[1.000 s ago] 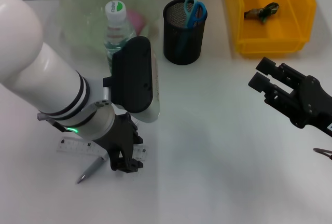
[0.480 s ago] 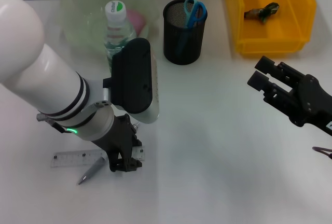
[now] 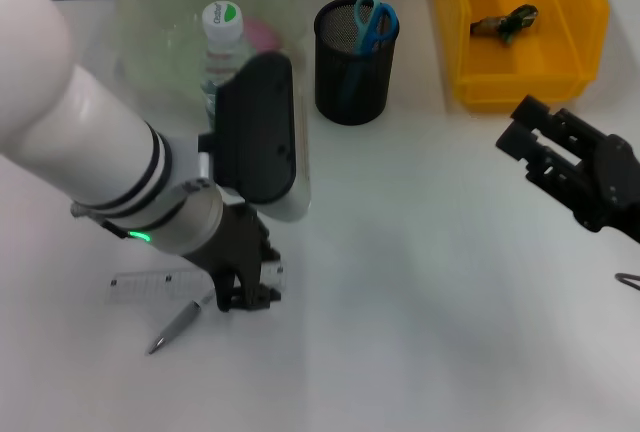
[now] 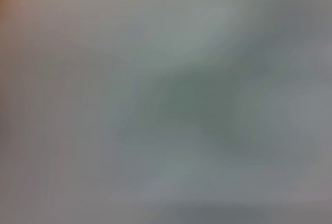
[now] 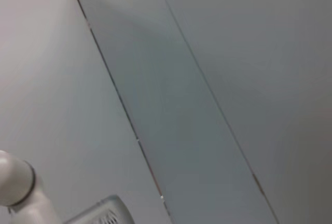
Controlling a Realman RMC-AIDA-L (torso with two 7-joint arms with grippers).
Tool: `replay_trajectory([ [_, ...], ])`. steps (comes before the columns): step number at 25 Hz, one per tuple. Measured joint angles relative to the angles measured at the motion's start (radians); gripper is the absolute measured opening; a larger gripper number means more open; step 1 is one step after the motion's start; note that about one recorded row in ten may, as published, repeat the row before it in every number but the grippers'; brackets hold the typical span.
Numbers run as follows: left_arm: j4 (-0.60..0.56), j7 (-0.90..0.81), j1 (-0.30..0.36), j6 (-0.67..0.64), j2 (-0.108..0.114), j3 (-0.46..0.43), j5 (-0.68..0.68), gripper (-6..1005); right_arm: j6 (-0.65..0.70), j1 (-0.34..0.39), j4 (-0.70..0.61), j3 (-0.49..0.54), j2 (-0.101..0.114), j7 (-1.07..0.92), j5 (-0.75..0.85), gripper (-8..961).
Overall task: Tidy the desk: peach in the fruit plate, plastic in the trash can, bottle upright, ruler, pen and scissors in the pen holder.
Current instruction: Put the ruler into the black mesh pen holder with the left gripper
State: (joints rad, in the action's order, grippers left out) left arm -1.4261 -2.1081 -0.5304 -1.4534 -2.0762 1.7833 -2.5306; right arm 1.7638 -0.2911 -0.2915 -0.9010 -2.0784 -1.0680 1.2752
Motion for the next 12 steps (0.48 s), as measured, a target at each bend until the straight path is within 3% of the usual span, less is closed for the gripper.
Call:
replay_trajectory([
  [8,-0.219,-0.014,0.045,0.014,0.000,-0.079,0.030,390,0.010,0.027,0.001,0.079,0.001,0.007,-0.001,561],
  [12,-0.315,-0.016,0.066,0.060,0.001,-0.131,0.115,393,0.003,0.045,0.013,0.141,0.000,0.008,0.002,561],
])
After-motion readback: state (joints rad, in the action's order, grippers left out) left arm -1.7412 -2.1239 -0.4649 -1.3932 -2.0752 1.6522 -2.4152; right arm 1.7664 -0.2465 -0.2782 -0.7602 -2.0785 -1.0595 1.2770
